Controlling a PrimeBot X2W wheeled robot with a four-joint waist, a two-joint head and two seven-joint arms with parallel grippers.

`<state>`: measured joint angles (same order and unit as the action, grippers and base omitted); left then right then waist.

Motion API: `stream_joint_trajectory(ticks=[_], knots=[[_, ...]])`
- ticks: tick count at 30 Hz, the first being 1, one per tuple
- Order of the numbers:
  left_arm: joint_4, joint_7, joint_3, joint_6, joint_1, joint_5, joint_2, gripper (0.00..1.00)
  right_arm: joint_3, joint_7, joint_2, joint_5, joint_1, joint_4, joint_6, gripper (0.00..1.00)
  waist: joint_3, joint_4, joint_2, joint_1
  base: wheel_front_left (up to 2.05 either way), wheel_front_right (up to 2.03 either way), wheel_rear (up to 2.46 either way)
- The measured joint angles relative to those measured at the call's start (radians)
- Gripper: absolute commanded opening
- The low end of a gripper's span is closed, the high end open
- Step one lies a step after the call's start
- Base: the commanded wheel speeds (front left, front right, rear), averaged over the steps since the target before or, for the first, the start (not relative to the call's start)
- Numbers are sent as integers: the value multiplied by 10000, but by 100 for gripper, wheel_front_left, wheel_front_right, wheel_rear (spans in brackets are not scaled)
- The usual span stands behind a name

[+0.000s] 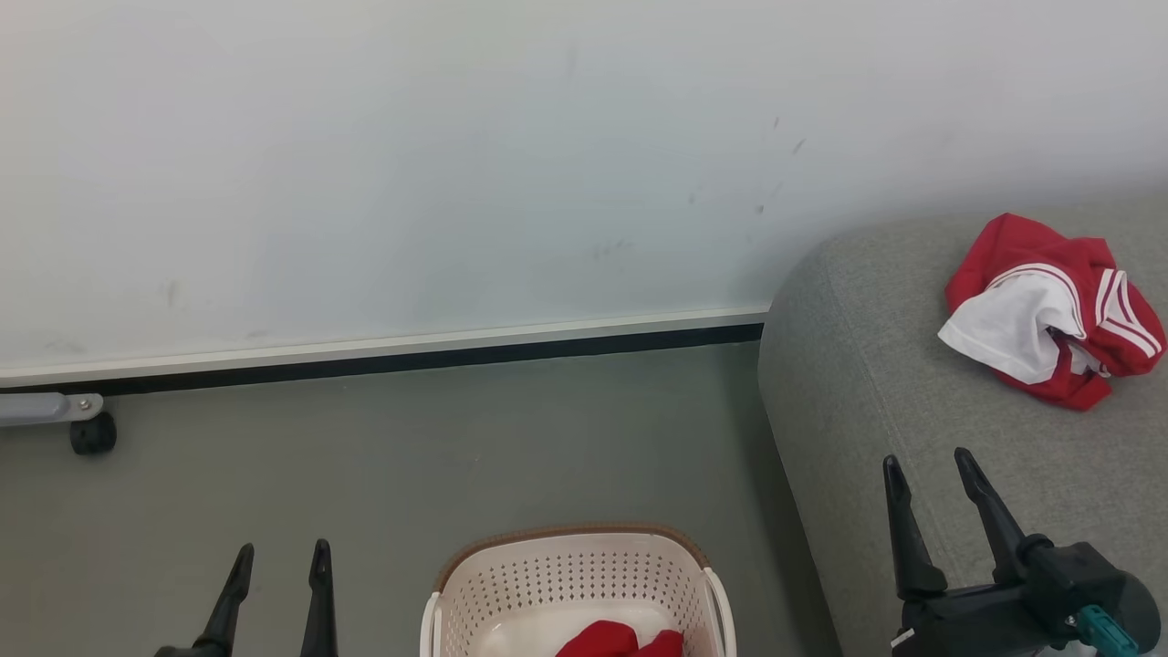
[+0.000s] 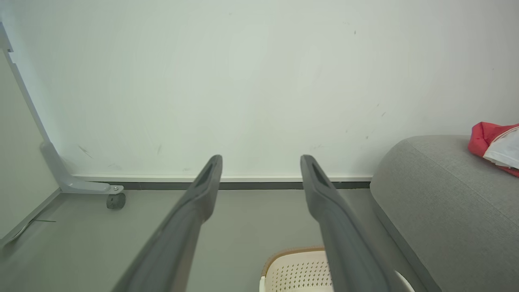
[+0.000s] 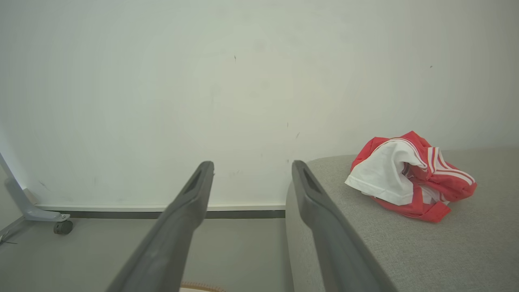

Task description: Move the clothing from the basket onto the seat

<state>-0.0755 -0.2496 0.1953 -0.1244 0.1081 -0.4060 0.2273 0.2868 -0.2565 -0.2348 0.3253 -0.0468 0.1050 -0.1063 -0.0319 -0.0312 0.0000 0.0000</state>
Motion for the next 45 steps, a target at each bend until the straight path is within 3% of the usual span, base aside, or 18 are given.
stream_joint_trajectory(ticks=[27, 37, 45], knots=[[339, 0, -182, 0, 178, 485, -226, 100, -374, 0, -40, -136, 170, -336, -81, 100, 274, -41, 0, 0, 0, 0, 0], [257, 0, 115, 142, -490, 648, -184, 100, -696, -2, -207, -188, -153, -761, -82, 100, 1099, -46, 0, 0, 0, 0, 0], [-585, 336, 920, 472, -1793, 1078, -376, 100, -1051, -2, -403, -313, -878, -1108, -92, 100, 2141, -144, 1, 2, 0, 0, 0]])
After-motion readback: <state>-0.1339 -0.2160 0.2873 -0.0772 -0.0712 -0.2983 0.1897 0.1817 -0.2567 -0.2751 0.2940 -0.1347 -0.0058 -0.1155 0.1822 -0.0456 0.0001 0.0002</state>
